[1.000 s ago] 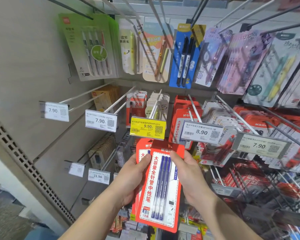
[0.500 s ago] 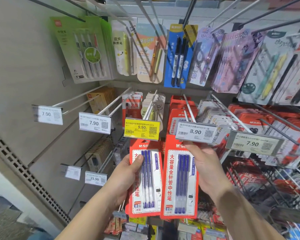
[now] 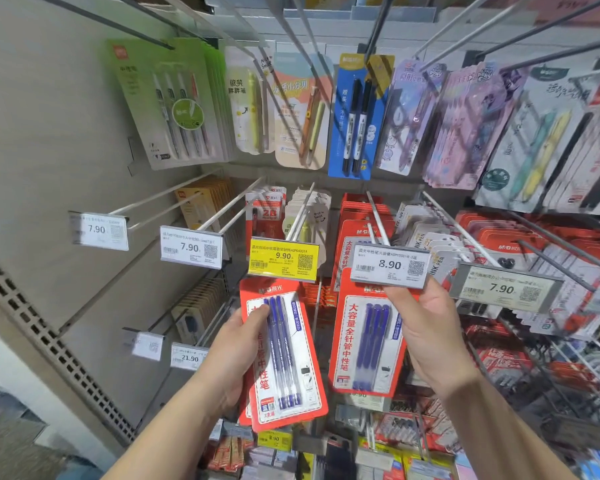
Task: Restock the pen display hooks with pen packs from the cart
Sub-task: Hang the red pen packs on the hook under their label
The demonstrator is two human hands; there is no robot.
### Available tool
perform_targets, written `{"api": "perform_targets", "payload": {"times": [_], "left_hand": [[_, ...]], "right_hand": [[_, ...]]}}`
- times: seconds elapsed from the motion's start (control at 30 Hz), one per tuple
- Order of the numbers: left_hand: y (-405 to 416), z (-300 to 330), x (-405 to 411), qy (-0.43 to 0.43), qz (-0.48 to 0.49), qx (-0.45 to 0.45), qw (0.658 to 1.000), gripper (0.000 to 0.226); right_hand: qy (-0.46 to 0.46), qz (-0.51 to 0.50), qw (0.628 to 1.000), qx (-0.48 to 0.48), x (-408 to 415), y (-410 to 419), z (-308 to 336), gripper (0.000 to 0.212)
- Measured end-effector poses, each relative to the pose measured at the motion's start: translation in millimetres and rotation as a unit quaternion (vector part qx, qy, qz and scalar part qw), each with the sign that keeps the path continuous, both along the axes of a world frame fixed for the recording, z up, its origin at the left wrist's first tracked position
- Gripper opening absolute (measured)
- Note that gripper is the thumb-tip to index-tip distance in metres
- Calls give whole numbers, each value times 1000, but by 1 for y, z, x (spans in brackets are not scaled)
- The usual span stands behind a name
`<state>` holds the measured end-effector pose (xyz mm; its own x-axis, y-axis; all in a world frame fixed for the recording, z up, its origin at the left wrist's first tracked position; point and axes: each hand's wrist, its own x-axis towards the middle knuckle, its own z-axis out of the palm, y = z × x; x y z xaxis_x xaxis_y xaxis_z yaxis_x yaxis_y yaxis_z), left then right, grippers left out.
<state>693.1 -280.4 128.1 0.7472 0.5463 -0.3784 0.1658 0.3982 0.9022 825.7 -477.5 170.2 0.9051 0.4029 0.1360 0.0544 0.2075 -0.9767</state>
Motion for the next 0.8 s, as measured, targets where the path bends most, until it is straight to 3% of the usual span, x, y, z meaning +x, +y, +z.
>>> {"api": "perform_targets", "payload": {"times": [0.47, 0.63, 0.8], "left_hand": [[-8, 10, -1, 14, -10, 4, 1000, 30], [-9, 13, -3, 24, -13, 8, 1000, 30], [-8, 15, -6, 26, -11, 3, 1000, 28]], "right_hand": [[-6, -6, 1000, -21, 3, 6, 7, 23], [48, -3, 999, 20, 6, 8, 6, 28], [69, -9, 998, 1, 15, 13, 5, 24]]}}
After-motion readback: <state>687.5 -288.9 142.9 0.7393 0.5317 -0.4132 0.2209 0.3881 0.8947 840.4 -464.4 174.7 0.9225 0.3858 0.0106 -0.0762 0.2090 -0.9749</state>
